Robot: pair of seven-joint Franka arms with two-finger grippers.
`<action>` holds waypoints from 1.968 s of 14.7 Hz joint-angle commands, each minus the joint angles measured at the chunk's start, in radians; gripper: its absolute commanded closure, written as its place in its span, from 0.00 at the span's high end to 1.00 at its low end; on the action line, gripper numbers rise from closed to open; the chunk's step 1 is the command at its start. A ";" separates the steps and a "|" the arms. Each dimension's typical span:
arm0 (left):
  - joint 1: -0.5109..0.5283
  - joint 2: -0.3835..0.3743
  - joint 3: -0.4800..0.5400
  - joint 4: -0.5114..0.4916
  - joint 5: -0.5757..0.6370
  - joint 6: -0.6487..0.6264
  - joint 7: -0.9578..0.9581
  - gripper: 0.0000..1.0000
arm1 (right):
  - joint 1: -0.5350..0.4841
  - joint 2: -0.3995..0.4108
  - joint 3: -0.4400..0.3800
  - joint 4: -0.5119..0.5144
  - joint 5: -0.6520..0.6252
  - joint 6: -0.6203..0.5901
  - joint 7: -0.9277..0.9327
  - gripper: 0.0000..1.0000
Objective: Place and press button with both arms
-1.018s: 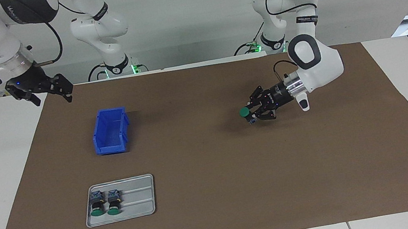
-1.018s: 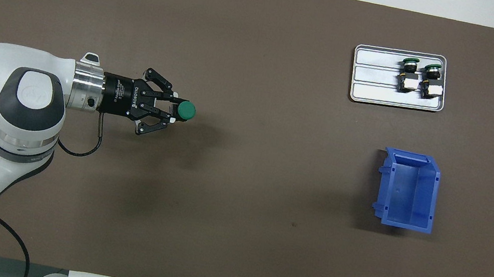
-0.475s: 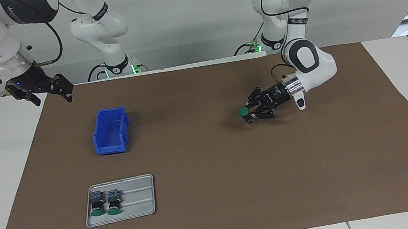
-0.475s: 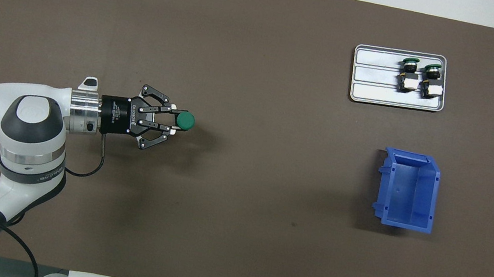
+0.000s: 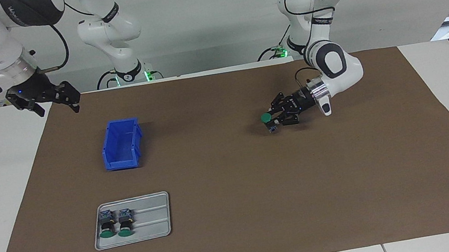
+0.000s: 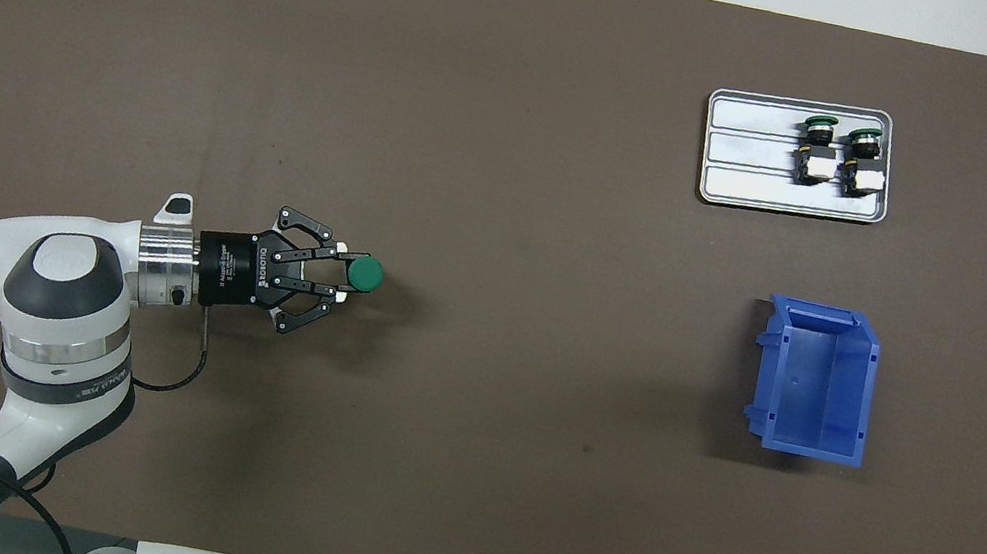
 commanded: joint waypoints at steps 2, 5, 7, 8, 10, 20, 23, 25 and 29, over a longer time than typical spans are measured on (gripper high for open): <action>-0.012 -0.018 -0.002 -0.041 -0.076 0.003 0.063 0.08 | -0.007 -0.025 0.005 -0.027 0.005 0.001 -0.021 0.99; -0.033 -0.015 -0.002 -0.042 -0.102 0.031 0.071 0.09 | -0.007 -0.025 0.005 -0.027 0.005 -0.001 -0.019 0.99; -0.047 -0.006 -0.002 -0.042 -0.128 0.040 0.082 0.09 | -0.007 -0.025 0.005 -0.027 0.005 -0.001 -0.019 0.99; -0.058 0.002 -0.002 -0.038 -0.153 0.060 0.083 0.09 | -0.007 -0.025 0.005 -0.029 0.005 -0.001 -0.019 0.99; -0.104 0.014 -0.002 -0.030 -0.219 0.097 0.105 0.09 | -0.007 -0.025 0.005 -0.027 0.005 -0.001 -0.019 0.99; -0.101 0.026 -0.002 -0.038 -0.224 0.095 0.145 0.11 | -0.007 -0.025 0.005 -0.027 0.005 -0.001 -0.019 0.99; -0.098 0.025 -0.002 -0.039 -0.224 0.092 0.148 0.15 | -0.007 -0.025 0.005 -0.027 0.003 0.001 -0.019 0.99; -0.098 0.025 -0.002 -0.038 -0.224 0.094 0.151 0.23 | -0.007 -0.025 0.005 -0.027 0.005 -0.001 -0.019 0.99; -0.095 0.007 0.000 -0.042 -0.224 0.138 0.143 0.39 | -0.007 -0.025 0.005 -0.027 0.005 0.001 -0.019 0.99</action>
